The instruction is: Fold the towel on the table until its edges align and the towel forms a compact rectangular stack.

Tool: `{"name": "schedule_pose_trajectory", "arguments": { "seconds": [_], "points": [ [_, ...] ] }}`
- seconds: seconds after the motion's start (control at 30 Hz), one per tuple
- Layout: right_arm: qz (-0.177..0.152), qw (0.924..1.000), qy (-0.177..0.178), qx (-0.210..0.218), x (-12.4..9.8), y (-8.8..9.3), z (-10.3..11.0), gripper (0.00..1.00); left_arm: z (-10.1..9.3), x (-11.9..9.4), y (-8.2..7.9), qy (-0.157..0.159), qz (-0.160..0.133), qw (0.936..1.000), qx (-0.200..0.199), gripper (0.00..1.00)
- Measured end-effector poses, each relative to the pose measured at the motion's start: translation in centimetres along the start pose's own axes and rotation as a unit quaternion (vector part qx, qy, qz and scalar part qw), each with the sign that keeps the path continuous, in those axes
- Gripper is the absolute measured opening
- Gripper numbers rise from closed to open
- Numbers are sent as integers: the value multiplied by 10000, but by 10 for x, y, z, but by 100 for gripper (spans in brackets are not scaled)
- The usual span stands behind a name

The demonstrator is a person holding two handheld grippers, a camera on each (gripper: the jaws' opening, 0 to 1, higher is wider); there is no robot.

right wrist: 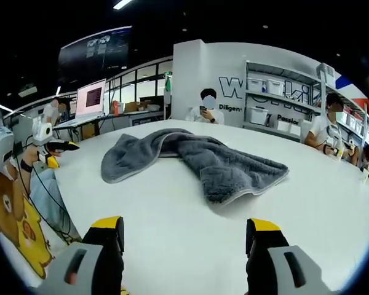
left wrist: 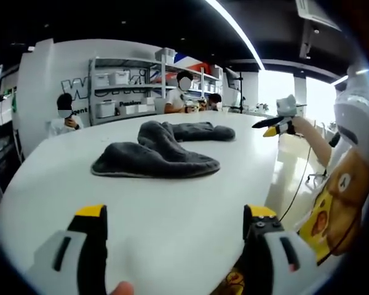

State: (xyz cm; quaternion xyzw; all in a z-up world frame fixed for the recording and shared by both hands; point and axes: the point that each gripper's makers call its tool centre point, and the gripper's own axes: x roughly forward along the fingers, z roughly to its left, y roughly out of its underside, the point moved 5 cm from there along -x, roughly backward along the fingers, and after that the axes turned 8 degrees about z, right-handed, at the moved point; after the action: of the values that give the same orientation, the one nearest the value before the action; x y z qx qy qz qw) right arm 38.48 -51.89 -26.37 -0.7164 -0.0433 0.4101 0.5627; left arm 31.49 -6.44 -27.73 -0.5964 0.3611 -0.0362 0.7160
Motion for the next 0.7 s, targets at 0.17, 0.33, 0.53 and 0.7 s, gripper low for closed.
{"name": "schedule_pose_trajectory", "arguments": {
  "seconds": [0.17,0.33,0.53,0.7],
  "points": [
    [-17,10000,-14,46,-2,2,-1,85,-3,3,-7,84,-13,9998,193,89],
    [-20,10000,14,37,-6,5,0,85,-6,7,-15,163,37,9988,466,87],
    [3,10000,34,34,-9,9,2,85,-9,12,-24,279,60,9969,727,85],
    [-17,10000,26,57,-10,10,4,85,-8,18,-33,350,-69,9947,961,77]
  ]
}}
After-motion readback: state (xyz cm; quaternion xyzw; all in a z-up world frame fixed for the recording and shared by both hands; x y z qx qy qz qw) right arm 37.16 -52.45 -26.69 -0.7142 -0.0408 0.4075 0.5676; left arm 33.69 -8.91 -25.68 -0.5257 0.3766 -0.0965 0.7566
